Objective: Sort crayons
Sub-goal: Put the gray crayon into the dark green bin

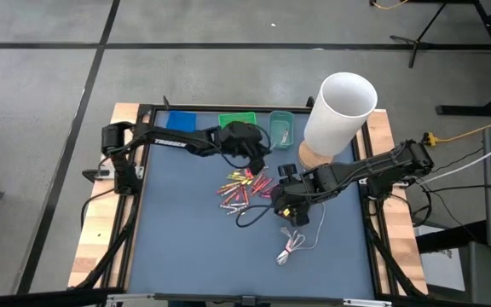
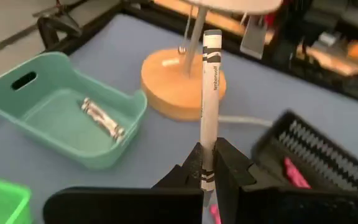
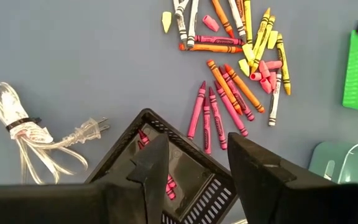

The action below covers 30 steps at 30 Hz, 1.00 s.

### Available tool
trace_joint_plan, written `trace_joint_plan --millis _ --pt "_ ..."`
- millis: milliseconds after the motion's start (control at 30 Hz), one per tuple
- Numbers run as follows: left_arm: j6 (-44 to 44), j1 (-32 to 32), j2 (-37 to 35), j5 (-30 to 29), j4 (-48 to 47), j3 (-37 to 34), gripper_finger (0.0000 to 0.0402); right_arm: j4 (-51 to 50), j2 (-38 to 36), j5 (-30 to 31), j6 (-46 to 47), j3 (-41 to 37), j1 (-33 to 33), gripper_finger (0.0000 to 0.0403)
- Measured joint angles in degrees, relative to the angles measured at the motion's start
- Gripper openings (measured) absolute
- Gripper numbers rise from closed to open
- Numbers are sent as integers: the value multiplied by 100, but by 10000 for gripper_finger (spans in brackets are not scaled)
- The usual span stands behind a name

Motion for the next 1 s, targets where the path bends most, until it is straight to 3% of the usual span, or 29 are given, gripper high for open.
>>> trace_joint_plan --millis 467,1000 --pt "-631 702 1265 -354 2426 -7 8 39 0 4 2 0 0 163" --pt "-614 953 1574 -260 2880 -7 9 148 0 6 -4 0 0 163"
